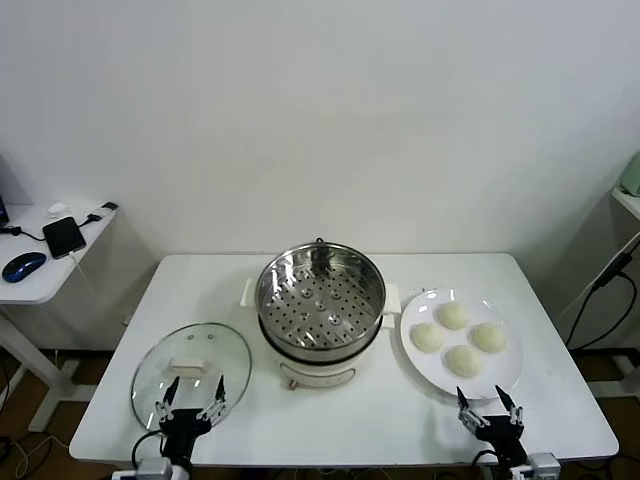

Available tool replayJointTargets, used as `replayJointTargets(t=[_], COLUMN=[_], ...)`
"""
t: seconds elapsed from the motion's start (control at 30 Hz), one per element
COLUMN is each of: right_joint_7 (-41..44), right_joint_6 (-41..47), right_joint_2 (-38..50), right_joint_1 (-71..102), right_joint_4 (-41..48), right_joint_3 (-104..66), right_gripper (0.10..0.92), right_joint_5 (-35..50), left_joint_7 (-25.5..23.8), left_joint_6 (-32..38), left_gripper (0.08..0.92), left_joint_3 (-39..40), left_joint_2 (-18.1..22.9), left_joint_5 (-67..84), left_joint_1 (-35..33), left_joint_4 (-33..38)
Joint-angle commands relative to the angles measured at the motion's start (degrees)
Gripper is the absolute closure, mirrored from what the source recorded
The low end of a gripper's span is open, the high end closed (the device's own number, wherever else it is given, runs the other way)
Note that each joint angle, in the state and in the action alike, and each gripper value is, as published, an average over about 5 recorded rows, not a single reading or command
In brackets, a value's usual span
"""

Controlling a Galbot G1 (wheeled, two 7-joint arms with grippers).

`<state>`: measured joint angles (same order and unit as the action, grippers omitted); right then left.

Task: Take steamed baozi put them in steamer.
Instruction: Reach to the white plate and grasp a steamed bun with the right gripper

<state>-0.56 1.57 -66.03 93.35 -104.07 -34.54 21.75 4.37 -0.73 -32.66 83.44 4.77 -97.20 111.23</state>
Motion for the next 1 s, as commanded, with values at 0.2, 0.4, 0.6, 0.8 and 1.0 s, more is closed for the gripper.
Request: replayJointTargets(t=[0.2,0.4,0.6,0.8,1.0], right_joint_7=[1.0,17.8,49.7,73.2,77.3], right_joint_6=[17.2,17.4,6.3,-9.1,-9.3], right_joint_2=[13.0,27.3,40.0,36.9,29.3], right_joint_1=[-26.6,-54.4,-86.6,-117.5,-126.1], right_joint_4=[3.2,19.6,32.8,48.8,53.6], right_joint_3=[3.6,24.9,62.6,96.0,111.4], right_gripper=[0.203,0.203,0.203,0.203,0.203], right_joint_5=[0.8,-3.4,-8.1,-11.3,-11.2], left_joint_7=[1.1,1.4,1.5,1.6,1.6], left_joint_6=[-0.3,-0.2,0.5,1.0,1.7], left_gripper=[0.177,0.177,0.177,0.177,0.177], left_joint_3=[0.1,0.3,0.2,0.1,0.4], left_joint_2=[-0.5,-1.0,-1.5,-1.2,-0.7], left_joint_5=[-0.5,-0.4,-0.4,-0.4,-0.6], left_joint_1=[-0.1,-0.2,-0.5,-0.8,-0.8], left_joint_4=[-0.2,0.7,1.1,1.4,0.8])
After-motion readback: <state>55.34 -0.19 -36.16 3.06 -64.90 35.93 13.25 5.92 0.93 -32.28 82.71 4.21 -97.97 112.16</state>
